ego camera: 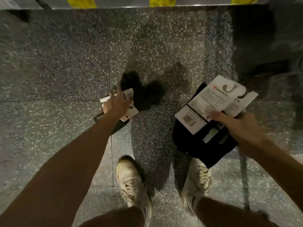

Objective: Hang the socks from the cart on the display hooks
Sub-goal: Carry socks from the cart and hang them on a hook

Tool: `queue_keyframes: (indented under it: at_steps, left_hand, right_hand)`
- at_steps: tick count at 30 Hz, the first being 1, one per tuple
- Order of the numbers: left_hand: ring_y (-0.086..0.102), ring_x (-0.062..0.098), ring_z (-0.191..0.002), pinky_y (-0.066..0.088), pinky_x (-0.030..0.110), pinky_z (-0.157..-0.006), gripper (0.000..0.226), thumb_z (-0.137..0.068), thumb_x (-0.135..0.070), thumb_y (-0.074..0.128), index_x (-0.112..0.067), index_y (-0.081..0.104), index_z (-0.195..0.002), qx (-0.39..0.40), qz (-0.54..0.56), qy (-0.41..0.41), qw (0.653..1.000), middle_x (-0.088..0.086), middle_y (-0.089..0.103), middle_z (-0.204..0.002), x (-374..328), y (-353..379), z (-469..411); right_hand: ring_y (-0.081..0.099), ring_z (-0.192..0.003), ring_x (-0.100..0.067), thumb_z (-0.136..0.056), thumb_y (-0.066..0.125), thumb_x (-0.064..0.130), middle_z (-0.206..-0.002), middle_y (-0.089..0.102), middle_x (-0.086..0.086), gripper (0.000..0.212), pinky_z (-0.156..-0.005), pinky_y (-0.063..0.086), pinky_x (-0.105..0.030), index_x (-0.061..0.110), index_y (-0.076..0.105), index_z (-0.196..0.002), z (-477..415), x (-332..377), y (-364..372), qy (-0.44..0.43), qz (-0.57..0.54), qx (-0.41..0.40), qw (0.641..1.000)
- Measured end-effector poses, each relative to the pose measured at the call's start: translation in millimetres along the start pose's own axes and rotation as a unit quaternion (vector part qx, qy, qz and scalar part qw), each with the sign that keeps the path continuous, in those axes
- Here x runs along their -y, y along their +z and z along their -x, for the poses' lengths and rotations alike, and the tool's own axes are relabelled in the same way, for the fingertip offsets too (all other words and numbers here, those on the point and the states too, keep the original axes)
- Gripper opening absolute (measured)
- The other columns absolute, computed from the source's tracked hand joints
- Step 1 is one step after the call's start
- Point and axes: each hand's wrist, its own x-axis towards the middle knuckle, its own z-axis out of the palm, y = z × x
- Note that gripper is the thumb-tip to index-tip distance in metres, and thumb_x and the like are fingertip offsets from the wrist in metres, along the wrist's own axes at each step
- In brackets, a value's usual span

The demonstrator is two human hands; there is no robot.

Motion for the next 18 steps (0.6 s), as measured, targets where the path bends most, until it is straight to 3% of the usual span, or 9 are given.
queue_keyframes:
  at_steps: [2,4,7,11,14,18]
  left_hand:
    - [0.041,0.046,-0.135,0.037,0.053,-0.104,0.074,-0.099,-0.05,0.05,-0.016,0.017,-0.156,-0.011,-0.024,0.007,1.0,0.019,0.02,-0.161,0.5,13.5,-10.8]
    - [0.049,0.044,-0.125,0.042,0.05,-0.097,0.069,-0.095,-0.05,0.058,-0.01,0.034,-0.147,-0.028,-0.002,-0.01,1.0,0.022,0.038,-0.147,6.0,20.8,-13.5]
    - [0.061,0.038,-0.106,0.053,0.046,-0.087,0.055,-0.092,-0.053,0.058,-0.014,0.053,-0.131,-0.027,0.033,-0.004,0.999,0.017,0.058,-0.124,19.7,20.1,-7.6]
    - [0.067,0.033,-0.091,0.054,0.039,-0.074,0.041,-0.096,-0.049,0.054,-0.02,0.057,-0.124,-0.022,0.043,0.04,0.998,0.011,0.067,-0.111,28.8,-8.9,33.3]
    - [0.066,0.033,-0.092,0.045,0.037,-0.069,0.043,-0.1,-0.049,0.048,-0.017,0.053,-0.128,-0.024,0.039,0.077,0.996,0.012,0.067,-0.107,22.6,-53.4,91.1]
    - [0.065,0.021,-0.069,0.049,0.031,-0.06,0.033,-0.097,-0.048,0.055,-0.019,0.062,-0.111,-0.034,0.122,0.127,0.984,0.004,0.068,-0.085,14.0,-151.8,193.8]
  right_hand:
    - [0.074,-0.088,-0.005,-0.079,0.079,0.011,-0.099,0.077,0.011,0.031,-0.069,0.059,-0.023,0.022,0.072,-0.107,-14.5,-12.1,6.4,-0.001,0.009,0.006,1.0]
    - [0.074,-0.093,-0.009,-0.078,0.08,0.01,-0.104,0.077,0.008,0.032,-0.077,0.058,-0.029,0.02,0.073,-0.108,-20.4,-18.1,11.6,0.0,0.025,0.012,1.0]
    - [0.074,-0.085,-0.006,-0.079,0.08,0.008,-0.092,0.077,0.013,0.024,-0.074,0.058,-0.027,0.026,0.073,-0.094,-15.3,-18.5,14.3,0.007,0.039,0.015,0.999]
    - [0.073,-0.079,-0.002,-0.08,0.079,0.008,-0.084,0.076,0.019,0.024,-0.064,0.057,-0.02,0.026,0.072,-0.093,18.9,3.1,10.6,0.005,0.026,0.017,1.0]
    - [0.073,-0.08,-0.004,-0.081,0.079,0.009,-0.089,0.077,0.014,0.022,-0.067,0.058,-0.026,0.027,0.072,-0.092,65.3,36.6,3.6,0.004,0.014,0.015,1.0]
    - [0.074,-0.083,-0.004,-0.08,0.08,0.01,-0.092,0.076,0.012,0.022,-0.069,0.059,-0.025,0.023,0.074,-0.097,153.6,108.4,-12.8,-0.026,0.025,-0.005,0.999]
